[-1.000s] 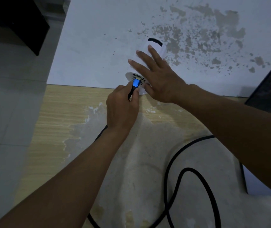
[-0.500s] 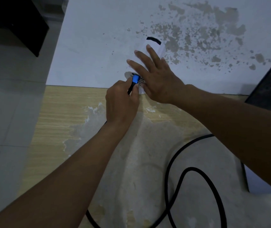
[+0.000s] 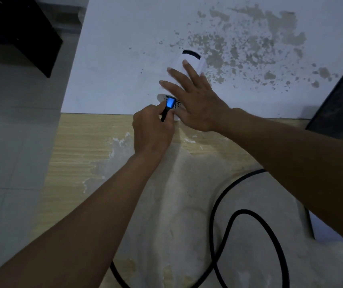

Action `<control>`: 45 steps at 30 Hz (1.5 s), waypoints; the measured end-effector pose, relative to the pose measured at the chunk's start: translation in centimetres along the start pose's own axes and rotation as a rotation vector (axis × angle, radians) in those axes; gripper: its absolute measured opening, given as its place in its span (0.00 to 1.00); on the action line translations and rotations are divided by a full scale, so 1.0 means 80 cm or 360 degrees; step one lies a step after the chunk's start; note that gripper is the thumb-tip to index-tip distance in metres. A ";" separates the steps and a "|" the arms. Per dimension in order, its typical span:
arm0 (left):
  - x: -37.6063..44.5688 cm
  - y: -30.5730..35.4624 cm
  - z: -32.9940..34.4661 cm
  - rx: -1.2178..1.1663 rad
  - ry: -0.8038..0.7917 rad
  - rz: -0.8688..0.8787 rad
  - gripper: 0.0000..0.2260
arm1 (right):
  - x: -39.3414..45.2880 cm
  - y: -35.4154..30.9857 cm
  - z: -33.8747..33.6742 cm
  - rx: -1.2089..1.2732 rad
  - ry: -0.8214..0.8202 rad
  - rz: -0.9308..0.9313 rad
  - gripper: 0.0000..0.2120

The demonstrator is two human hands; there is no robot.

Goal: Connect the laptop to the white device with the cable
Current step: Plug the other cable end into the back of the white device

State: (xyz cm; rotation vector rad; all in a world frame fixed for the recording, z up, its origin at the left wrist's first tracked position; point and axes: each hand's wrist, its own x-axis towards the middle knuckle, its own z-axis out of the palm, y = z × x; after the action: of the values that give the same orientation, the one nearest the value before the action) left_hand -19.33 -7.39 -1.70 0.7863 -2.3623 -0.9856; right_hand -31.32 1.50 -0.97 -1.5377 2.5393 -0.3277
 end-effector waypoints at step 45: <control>-0.004 0.016 0.013 -0.0073 -0.0124 -0.0319 0.15 | 0.025 -0.023 0.000 0.1551 0.0531 0.1360 0.38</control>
State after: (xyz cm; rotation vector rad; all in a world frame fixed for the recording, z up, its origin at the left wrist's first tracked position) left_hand -20.13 -5.92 -1.47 0.9988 -2.3510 -1.1674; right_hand -30.68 -1.06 -0.55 -0.0419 2.3159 -1.4428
